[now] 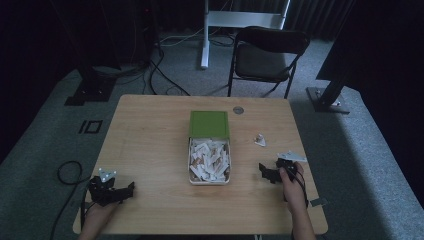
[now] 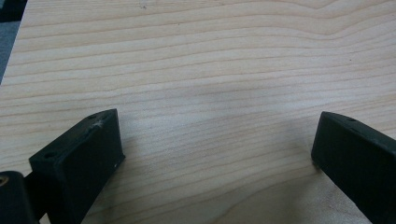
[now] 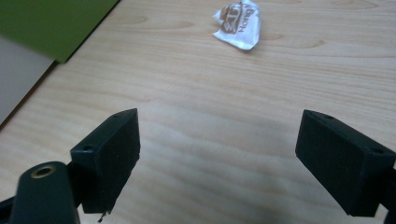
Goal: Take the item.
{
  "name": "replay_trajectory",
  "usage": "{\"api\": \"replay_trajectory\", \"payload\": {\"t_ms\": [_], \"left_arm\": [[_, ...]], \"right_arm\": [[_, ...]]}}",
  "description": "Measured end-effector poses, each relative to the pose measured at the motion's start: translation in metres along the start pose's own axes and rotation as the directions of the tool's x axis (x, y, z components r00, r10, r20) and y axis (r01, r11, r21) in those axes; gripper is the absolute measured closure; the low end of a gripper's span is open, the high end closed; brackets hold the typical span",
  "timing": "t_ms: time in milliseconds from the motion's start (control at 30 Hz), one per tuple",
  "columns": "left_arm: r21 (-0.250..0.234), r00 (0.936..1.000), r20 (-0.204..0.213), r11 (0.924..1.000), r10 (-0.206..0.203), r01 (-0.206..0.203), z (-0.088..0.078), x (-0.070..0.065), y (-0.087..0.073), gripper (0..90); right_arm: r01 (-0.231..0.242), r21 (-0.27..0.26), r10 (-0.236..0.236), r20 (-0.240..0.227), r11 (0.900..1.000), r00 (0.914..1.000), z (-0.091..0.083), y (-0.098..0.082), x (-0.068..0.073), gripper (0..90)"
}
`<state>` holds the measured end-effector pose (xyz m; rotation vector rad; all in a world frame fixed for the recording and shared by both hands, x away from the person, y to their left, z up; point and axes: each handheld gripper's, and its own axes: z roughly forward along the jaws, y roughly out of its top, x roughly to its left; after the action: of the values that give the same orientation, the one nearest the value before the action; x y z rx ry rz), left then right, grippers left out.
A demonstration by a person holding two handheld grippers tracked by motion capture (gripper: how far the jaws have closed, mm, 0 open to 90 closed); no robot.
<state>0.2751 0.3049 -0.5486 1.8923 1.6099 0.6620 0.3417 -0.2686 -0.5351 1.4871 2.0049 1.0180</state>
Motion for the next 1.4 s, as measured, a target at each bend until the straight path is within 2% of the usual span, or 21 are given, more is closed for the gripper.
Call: {"api": "replay_trajectory", "payload": {"t_ms": [133,567,867,1033,1200,1400], "left_arm": [[0.0,1.0,0.0,1.0,0.0,0.0,0.0,0.0,0.0,2.7],[0.001,1.0,0.0,1.0,0.001,-0.001,0.0,0.0,0.0,2.7],[0.001,1.0,0.0,1.0,0.001,-0.001,0.0,0.0,0.0,2.7],[0.001,1.0,0.0,1.0,0.001,-0.001,0.0,0.0,0.0,2.7],[0.001,1.0,0.0,1.0,0.001,-0.001,0.0,0.0,0.0,2.7],[0.001,1.0,0.0,1.0,0.001,-0.001,0.0,0.0,0.0,2.7]], "right_arm": [[0.035,0.018,-0.035,-0.006,0.999,0.9994,-0.005,-0.008,0.002,13.9],[0.045,0.042,-0.046,0.018,0.998,0.9988,-0.027,-0.034,-0.002,14.1],[0.083,0.063,-0.084,0.018,0.995,0.9963,-0.034,-0.045,0.002,14.1],[0.081,0.06,-0.084,0.051,0.995,0.9951,-0.036,-0.053,0.0,13.2],[0.083,0.069,-0.083,0.003,0.994,0.9965,-0.039,-0.056,-0.002,12.7],[0.082,0.07,-0.083,0.002,0.994,0.9966,-0.039,-0.057,-0.002,12.3]]}}
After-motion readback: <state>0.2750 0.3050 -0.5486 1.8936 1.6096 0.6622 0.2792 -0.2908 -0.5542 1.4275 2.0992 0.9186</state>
